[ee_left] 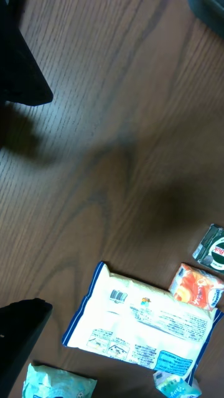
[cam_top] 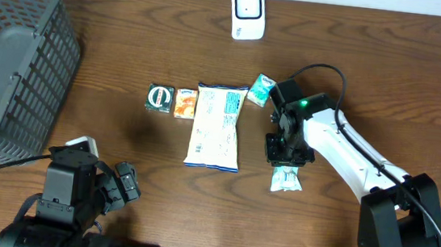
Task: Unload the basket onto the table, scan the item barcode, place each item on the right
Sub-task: 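Hold the wipes pack hanging from the right gripper above the table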
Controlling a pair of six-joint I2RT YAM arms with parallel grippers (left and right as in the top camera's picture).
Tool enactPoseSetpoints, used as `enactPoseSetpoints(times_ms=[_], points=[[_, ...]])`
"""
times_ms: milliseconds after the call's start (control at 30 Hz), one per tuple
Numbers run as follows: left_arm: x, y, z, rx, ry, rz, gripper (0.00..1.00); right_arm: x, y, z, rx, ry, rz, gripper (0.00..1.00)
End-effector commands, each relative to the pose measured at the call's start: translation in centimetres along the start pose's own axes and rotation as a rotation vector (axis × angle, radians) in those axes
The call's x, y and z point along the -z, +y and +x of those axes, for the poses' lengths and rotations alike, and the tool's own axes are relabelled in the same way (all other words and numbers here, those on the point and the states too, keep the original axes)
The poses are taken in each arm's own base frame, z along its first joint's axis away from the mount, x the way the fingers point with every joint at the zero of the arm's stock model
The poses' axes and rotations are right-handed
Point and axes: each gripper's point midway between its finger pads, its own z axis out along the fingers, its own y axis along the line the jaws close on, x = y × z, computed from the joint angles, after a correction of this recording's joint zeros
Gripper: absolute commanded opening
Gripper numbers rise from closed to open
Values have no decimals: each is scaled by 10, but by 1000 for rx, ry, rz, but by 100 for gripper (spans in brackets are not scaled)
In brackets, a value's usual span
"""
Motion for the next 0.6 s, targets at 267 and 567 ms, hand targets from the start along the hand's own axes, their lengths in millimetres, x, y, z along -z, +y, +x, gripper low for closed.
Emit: enactPoseSetpoints(times_ms=[267, 567], points=[[0, 2, 0, 0, -5, -9, 98, -2, 1, 2, 15, 2, 2, 29], [0, 2, 0, 0, -5, -9, 98, -2, 2, 0, 15, -5, 0, 30]])
